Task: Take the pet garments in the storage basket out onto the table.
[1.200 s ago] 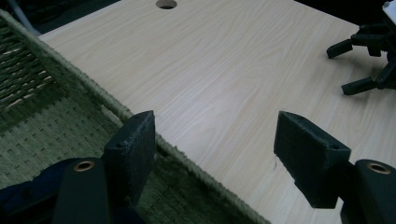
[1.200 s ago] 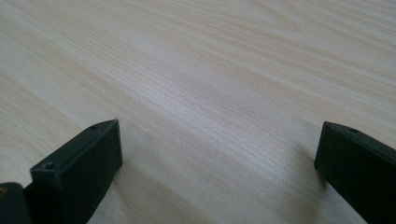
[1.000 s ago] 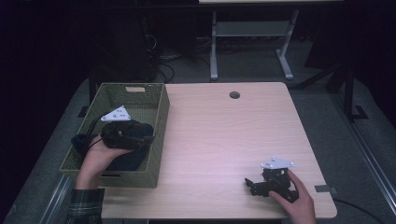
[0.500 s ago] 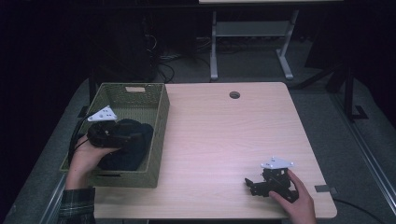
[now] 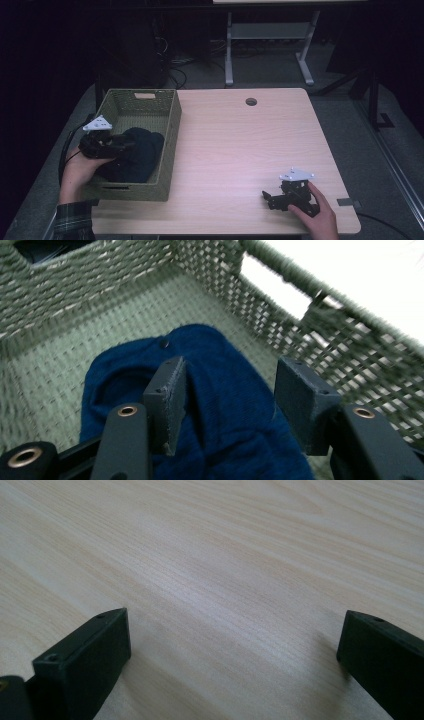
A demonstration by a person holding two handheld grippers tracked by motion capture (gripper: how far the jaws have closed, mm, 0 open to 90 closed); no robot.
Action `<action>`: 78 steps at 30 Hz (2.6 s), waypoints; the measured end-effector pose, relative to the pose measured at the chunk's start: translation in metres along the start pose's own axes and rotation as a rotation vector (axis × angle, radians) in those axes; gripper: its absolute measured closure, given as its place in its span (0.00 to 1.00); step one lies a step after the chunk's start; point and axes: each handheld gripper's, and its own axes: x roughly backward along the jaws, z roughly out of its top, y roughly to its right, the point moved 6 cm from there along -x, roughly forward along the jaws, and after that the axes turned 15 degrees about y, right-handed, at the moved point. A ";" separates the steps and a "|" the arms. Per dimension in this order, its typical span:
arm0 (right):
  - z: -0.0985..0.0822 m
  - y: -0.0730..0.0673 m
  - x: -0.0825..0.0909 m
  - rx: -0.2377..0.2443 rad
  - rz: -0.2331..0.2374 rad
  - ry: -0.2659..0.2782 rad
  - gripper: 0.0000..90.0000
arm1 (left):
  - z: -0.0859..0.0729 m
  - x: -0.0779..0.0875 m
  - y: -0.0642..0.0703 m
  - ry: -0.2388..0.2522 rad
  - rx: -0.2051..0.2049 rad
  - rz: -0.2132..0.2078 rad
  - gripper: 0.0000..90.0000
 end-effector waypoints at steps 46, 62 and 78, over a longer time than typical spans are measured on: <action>0.000 0.000 0.000 0.000 0.000 0.000 0.00 | -0.064 -0.033 -0.024 -0.400 0.042 0.062 0.89; 0.000 0.000 0.000 0.000 0.000 0.000 0.00 | -0.021 -0.009 -0.022 -0.092 0.160 0.009 0.92; 0.000 0.000 0.000 -0.001 0.000 0.000 0.00 | 0.030 0.018 -0.011 0.177 0.202 -0.023 0.93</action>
